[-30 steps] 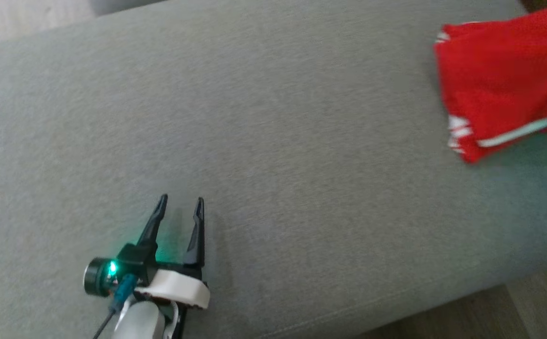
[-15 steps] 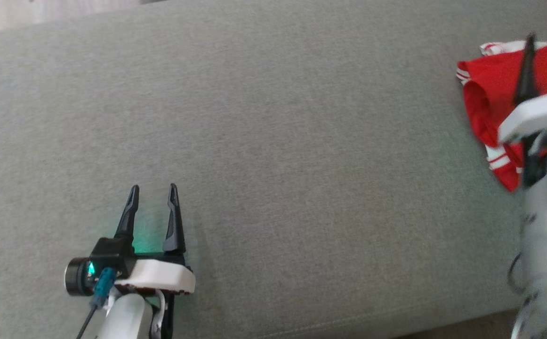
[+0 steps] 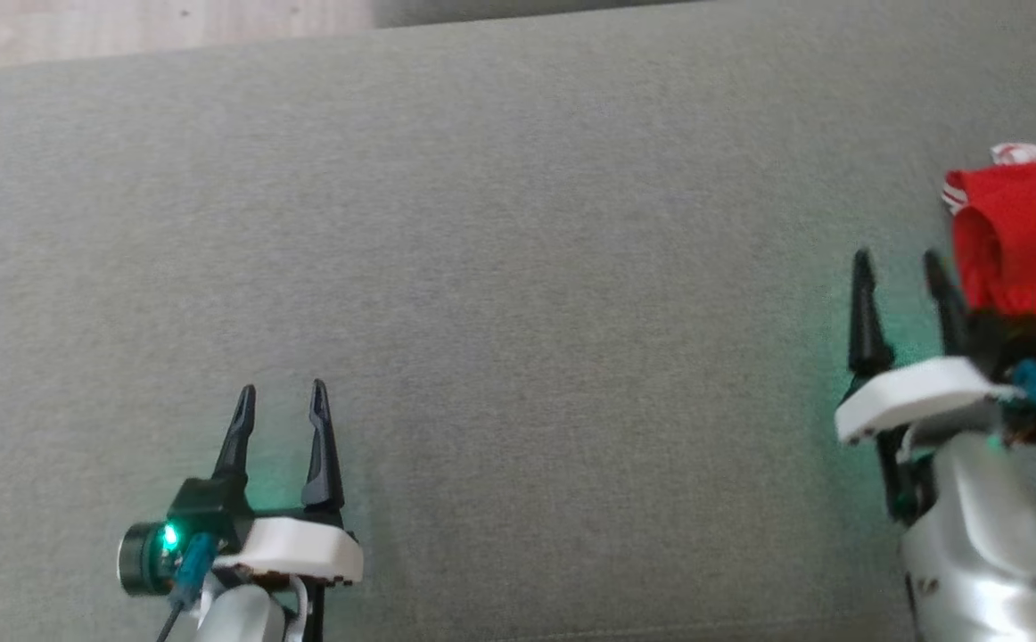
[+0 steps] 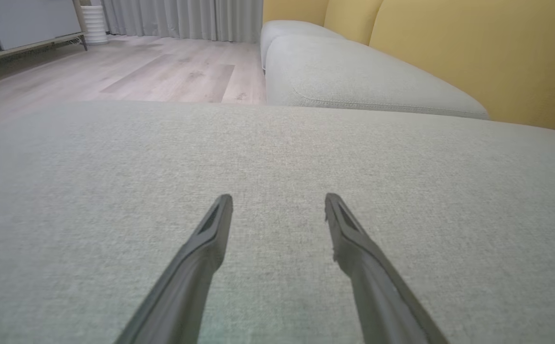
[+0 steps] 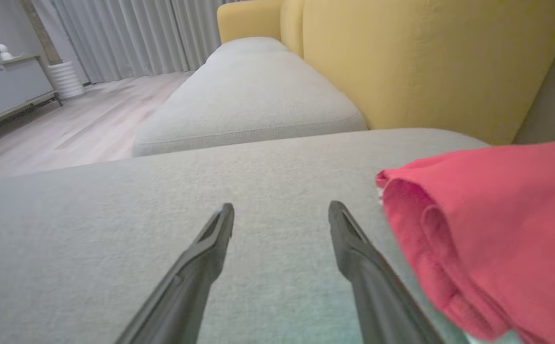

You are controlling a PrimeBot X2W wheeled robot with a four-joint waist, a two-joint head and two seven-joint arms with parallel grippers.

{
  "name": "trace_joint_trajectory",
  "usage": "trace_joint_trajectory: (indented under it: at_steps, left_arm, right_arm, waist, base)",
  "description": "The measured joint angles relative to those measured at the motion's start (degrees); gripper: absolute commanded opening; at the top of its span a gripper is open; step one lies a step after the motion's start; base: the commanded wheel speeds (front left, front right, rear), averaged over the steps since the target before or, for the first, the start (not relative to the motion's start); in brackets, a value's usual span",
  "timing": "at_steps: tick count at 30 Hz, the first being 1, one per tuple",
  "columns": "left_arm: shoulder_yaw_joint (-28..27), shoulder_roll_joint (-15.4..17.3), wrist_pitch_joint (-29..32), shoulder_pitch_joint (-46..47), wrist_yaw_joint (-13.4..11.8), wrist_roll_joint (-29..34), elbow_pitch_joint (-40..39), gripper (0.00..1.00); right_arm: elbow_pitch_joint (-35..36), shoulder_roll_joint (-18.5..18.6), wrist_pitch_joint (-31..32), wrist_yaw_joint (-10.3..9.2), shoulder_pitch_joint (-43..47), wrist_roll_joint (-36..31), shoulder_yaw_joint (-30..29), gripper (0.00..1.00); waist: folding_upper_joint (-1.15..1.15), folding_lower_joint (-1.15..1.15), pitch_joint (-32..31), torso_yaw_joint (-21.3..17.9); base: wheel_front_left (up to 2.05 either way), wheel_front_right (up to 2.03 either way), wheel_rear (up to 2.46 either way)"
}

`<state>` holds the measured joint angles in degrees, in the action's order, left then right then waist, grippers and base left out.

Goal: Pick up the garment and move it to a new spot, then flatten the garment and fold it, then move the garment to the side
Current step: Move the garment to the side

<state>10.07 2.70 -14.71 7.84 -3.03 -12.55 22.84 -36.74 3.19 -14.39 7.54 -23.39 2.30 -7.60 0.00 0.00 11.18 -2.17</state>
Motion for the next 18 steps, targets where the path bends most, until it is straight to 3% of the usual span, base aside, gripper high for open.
trace_joint_trajectory:
  at_steps: [7, 18]
  left_arm:
    - [-0.7, 0.0, 0.0, -0.5, 0.0, 0.5, 0.4, 1.00]
    - [-2.6, 0.0, 0.0, -4.1, 1.0, -0.6, 0.4, 1.00]
  right_arm:
    - [0.6, -0.3, 0.0, 0.00, 4.3, 4.6, 3.1, 1.00]
    - [0.8, -0.3, 0.0, 0.00, 7.2, 6.3, 6.9, 1.00]
  waist:
    - [0.00, 0.00, -2.4, 2.3]
    - [0.00, 0.00, -7.2, 3.5]
  base:
    - [0.00, 0.00, 0.00]
    - [0.00, 0.00, 0.00]
